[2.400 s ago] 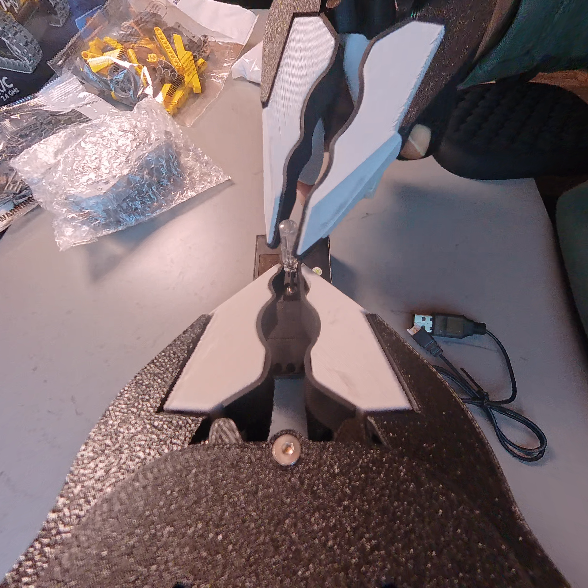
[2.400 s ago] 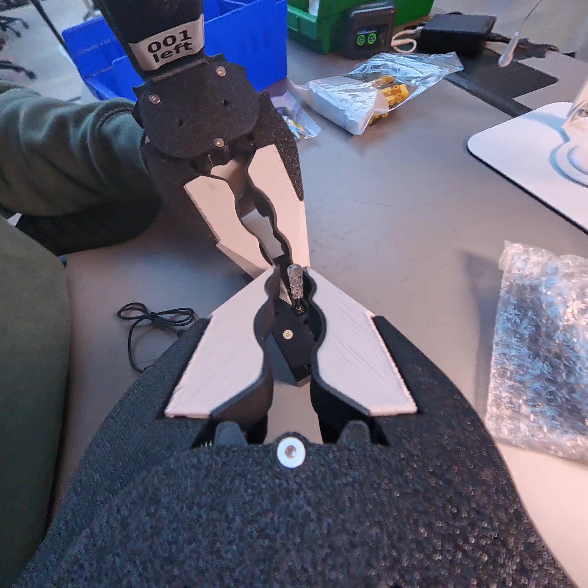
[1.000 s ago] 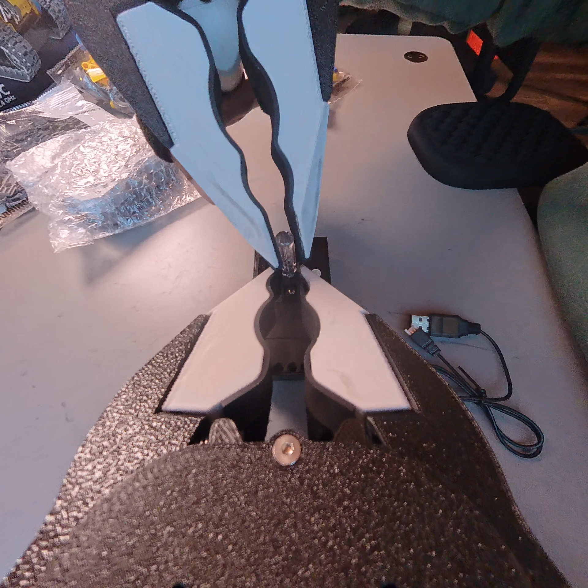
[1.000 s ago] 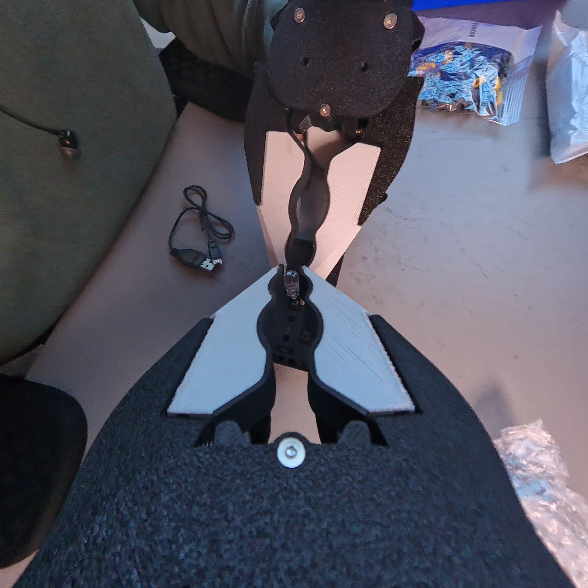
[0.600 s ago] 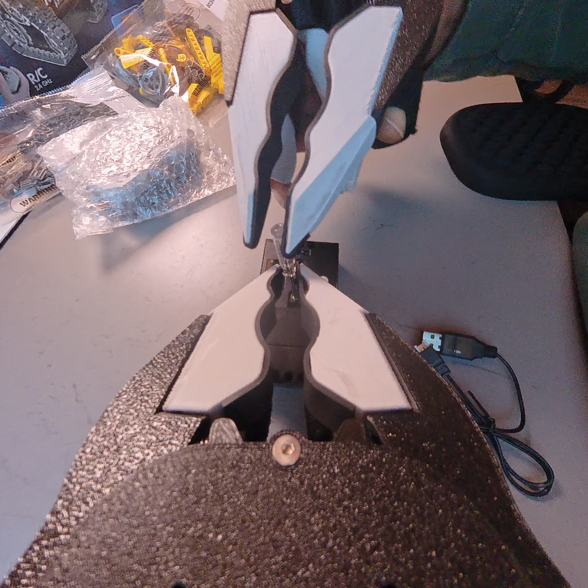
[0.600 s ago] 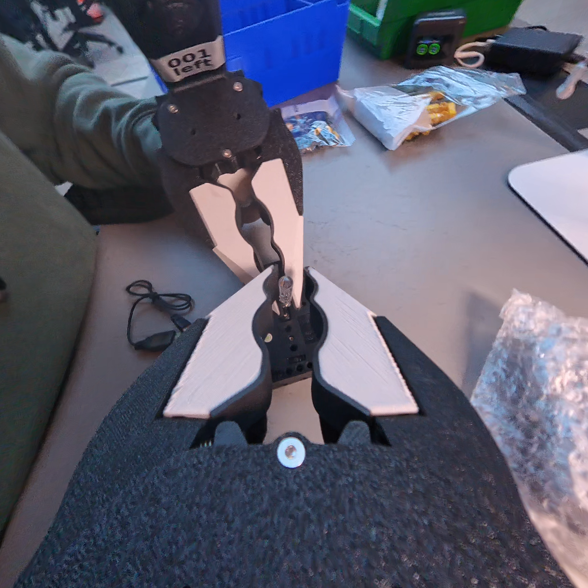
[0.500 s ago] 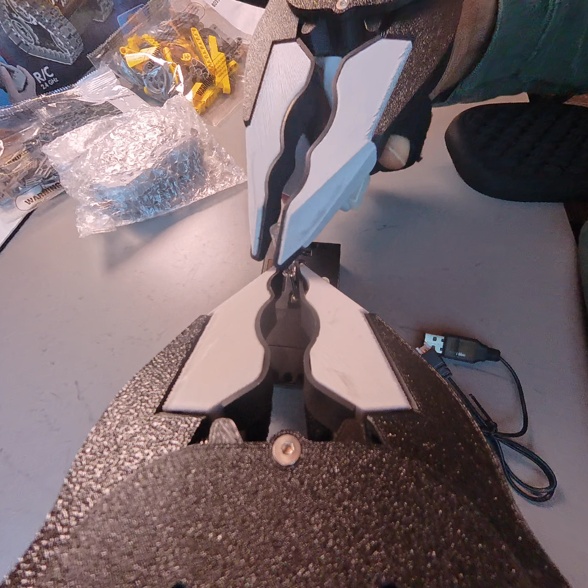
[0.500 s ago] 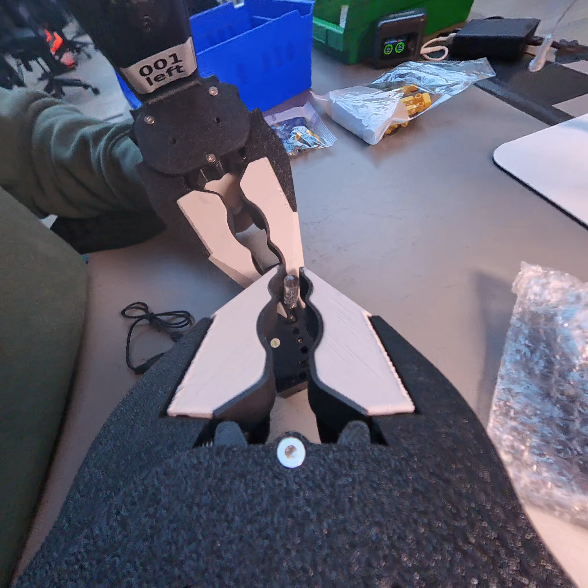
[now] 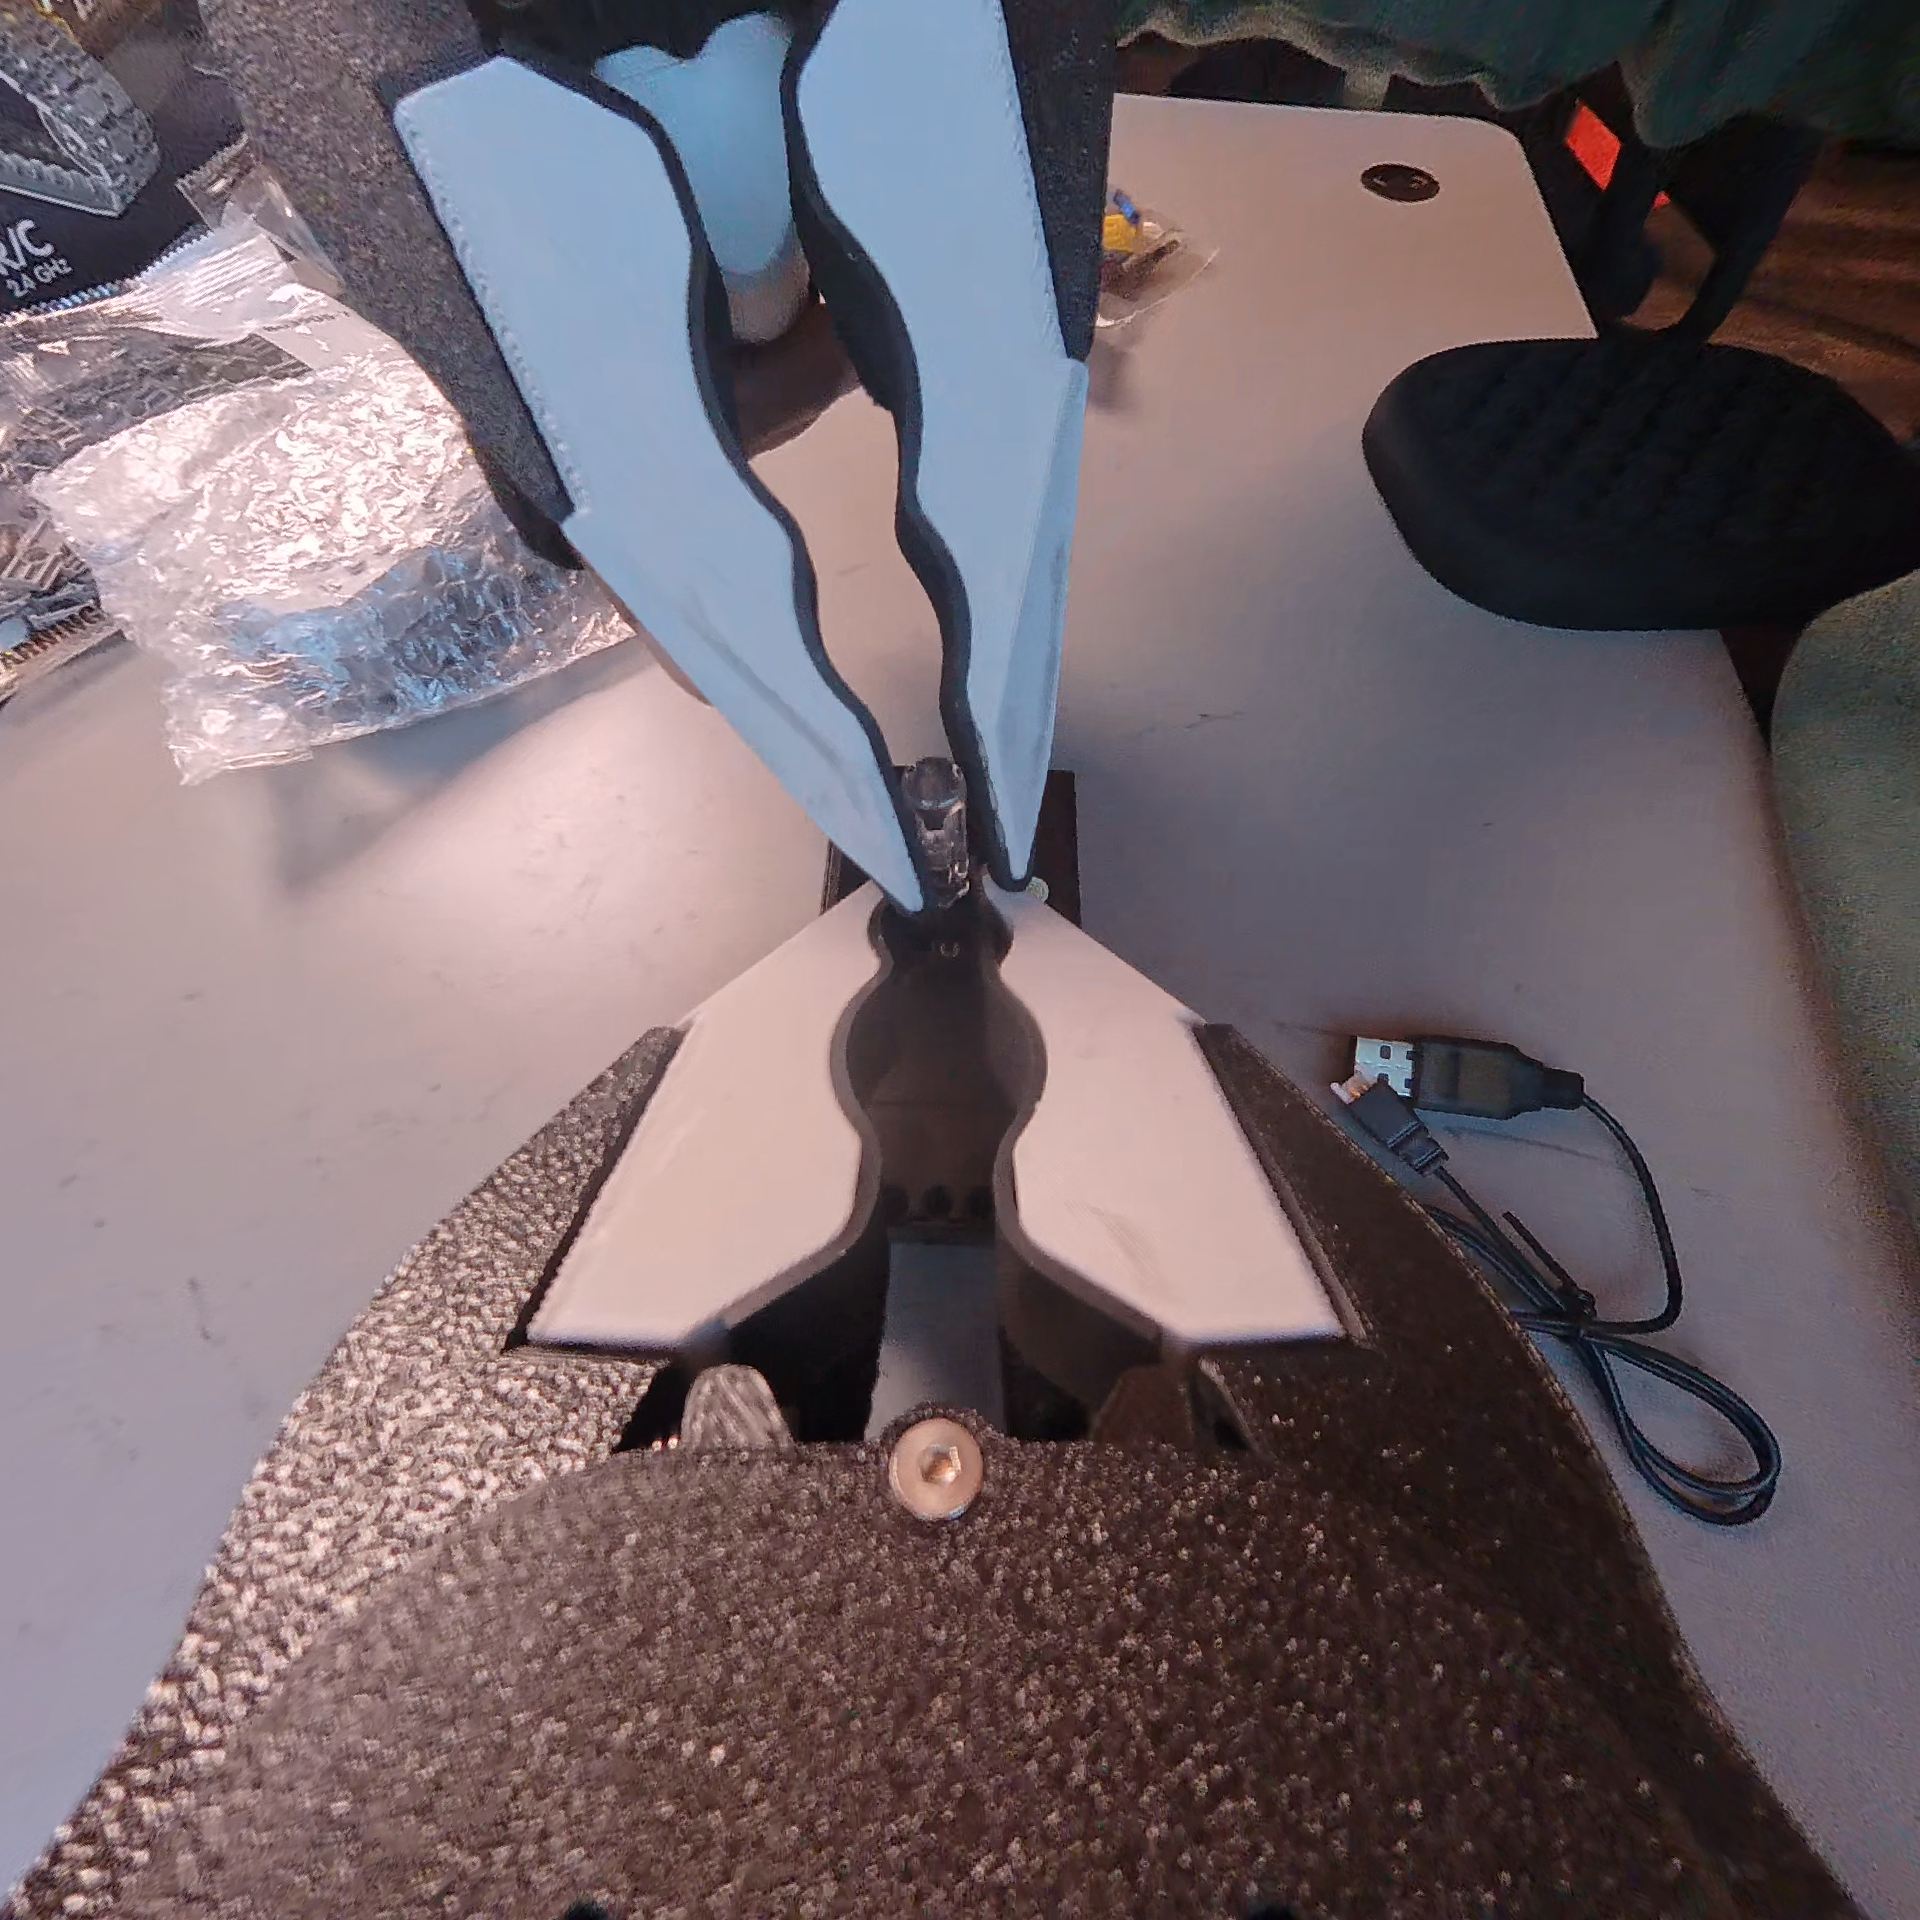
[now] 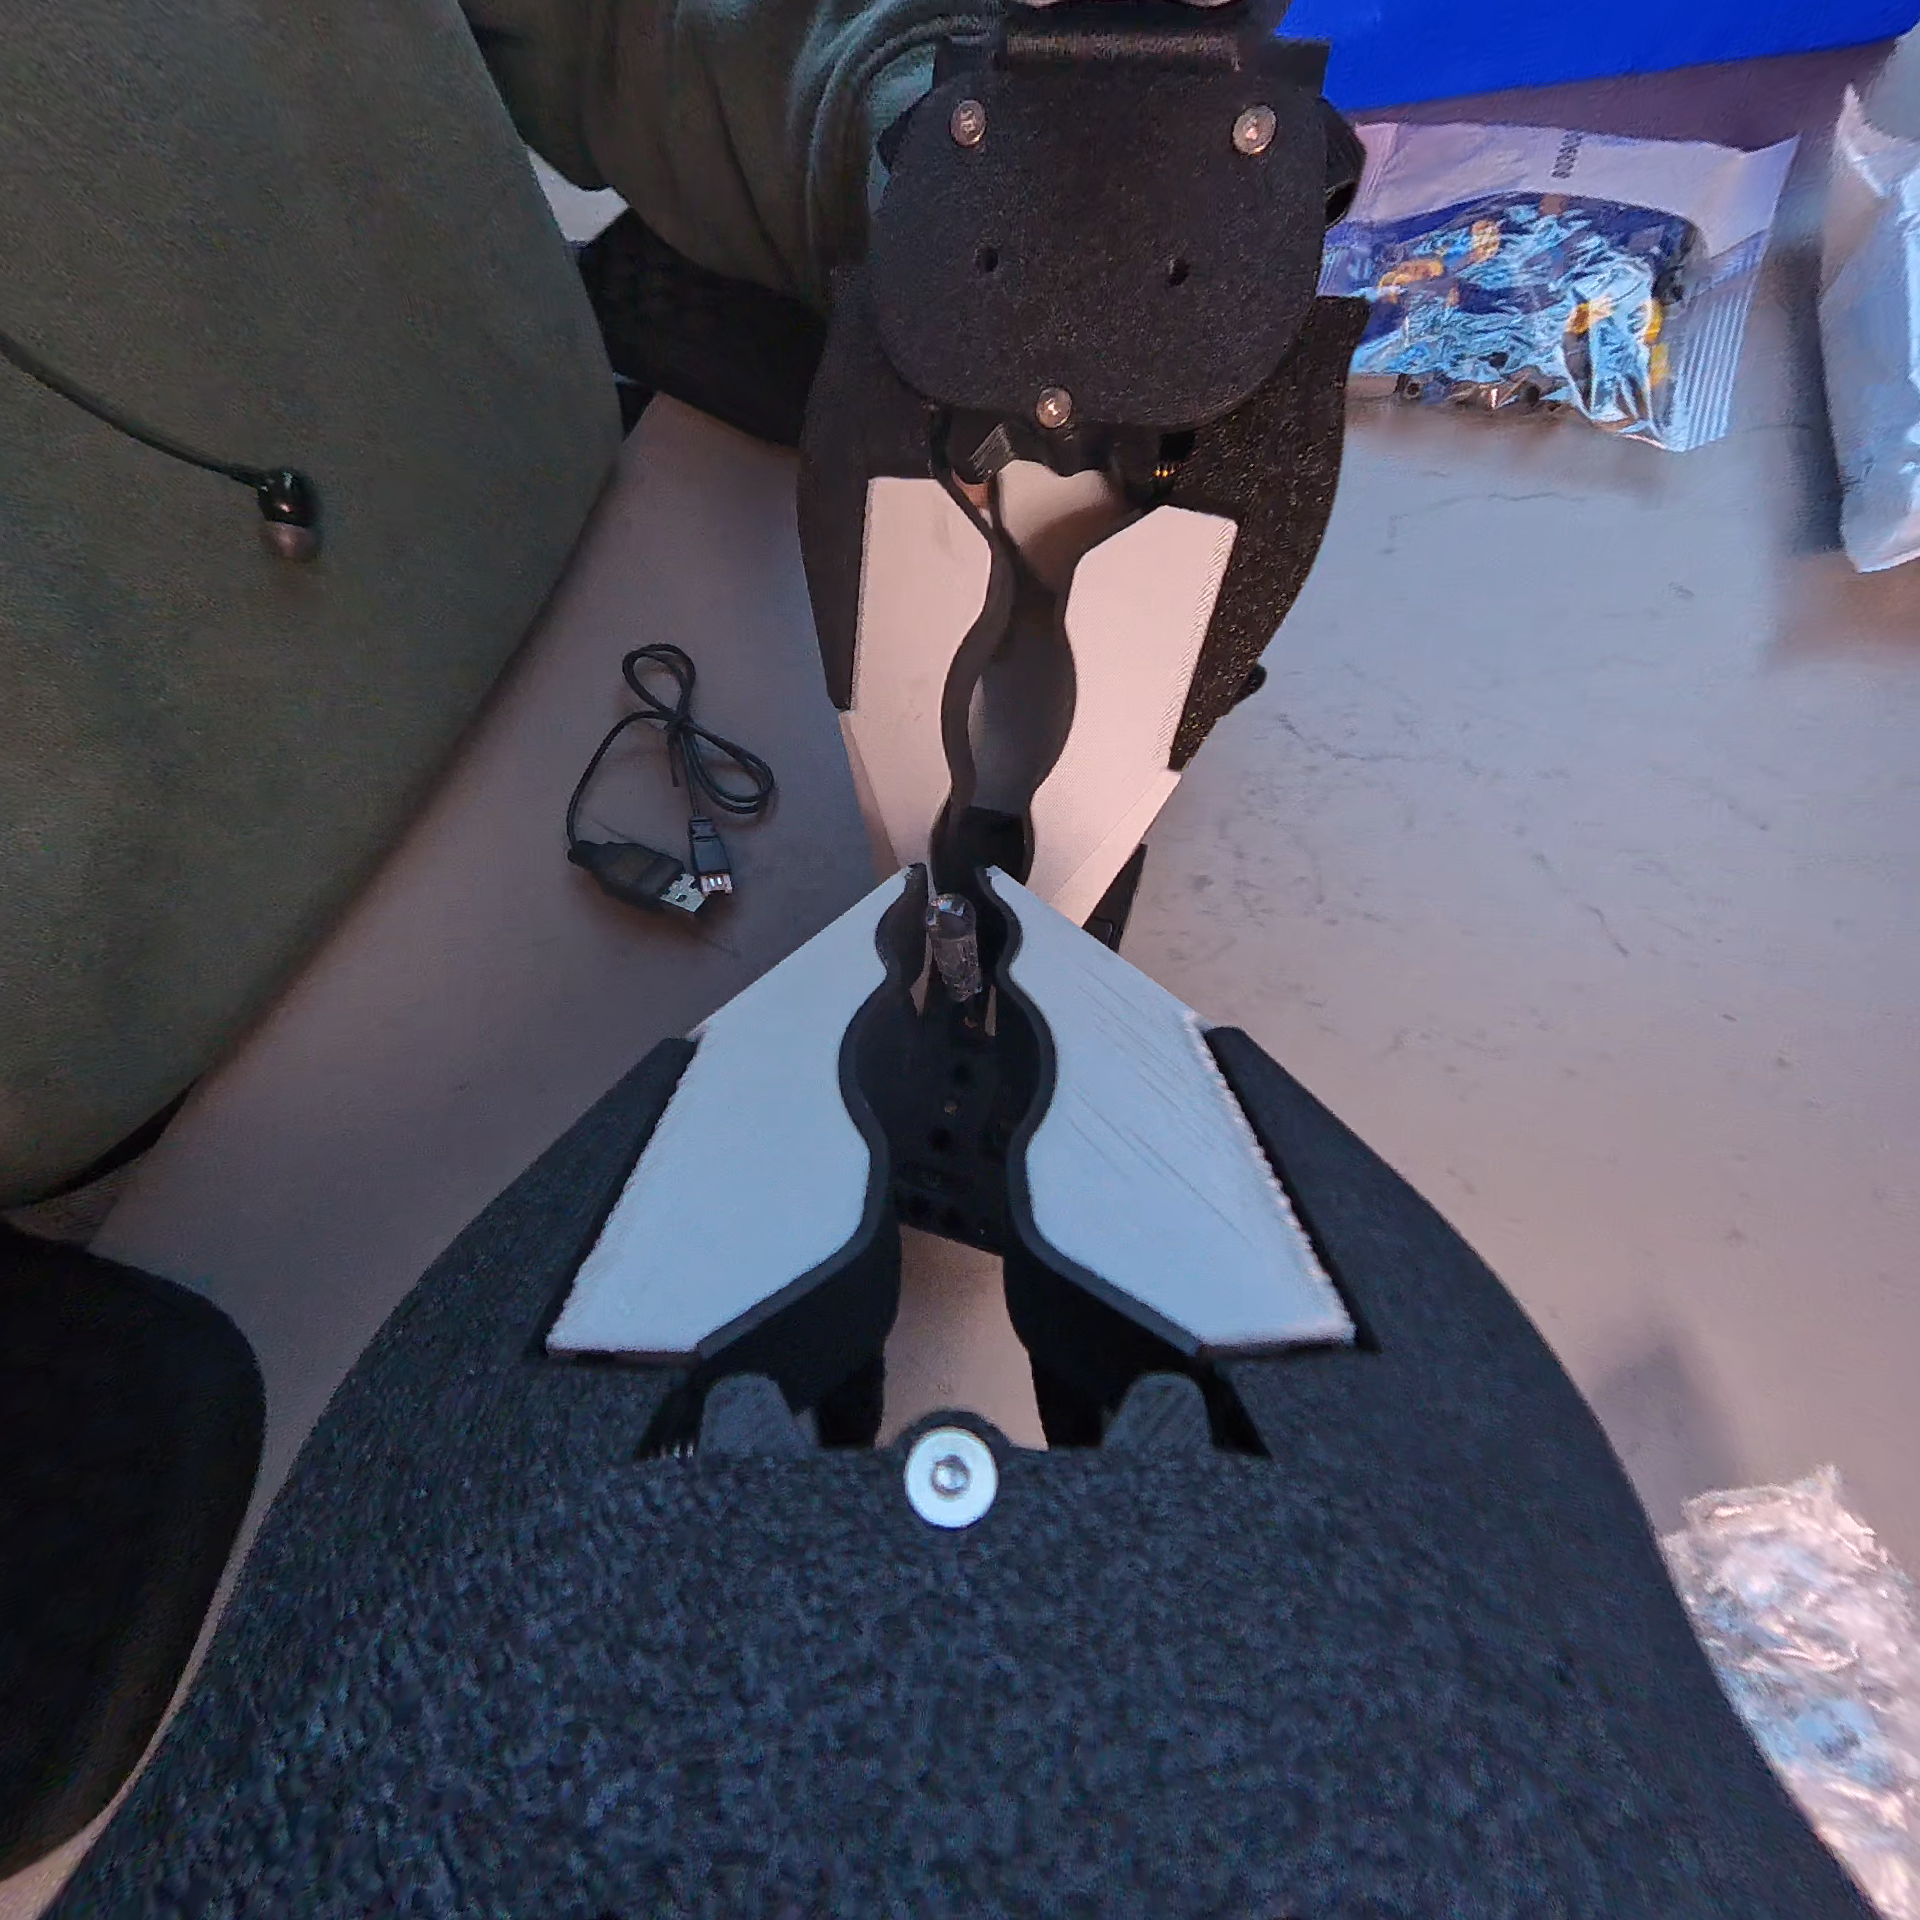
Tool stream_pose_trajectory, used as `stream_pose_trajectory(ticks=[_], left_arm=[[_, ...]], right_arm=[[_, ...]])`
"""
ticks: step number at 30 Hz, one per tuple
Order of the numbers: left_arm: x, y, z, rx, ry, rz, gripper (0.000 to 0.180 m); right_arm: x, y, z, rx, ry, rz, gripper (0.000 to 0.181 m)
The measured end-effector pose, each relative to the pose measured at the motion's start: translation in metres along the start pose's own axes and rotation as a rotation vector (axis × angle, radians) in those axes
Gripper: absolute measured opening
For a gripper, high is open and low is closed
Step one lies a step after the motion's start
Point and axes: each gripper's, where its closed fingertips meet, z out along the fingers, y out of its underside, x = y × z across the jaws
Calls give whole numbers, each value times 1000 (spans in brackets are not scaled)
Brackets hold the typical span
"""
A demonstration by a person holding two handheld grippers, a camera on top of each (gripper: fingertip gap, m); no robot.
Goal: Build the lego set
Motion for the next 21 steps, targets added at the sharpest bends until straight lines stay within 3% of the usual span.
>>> stream_pose_trajectory(ticks=[3,7,13,21], left_arm=[[-5,1,-1,-8,-31,-17,8],[-9,2,-2,-16,-61,-32,8],[-11,1,0,-14,-70,-68,8],[-16,0,4,-30,-108,-60,9]], right_arm=[[5,-1,1,7,48,16,7],[11,-4,-1,61,280,130,8],[14,-7,-19,284,565,383,13],[25,5,-17,206,592,316,7]])
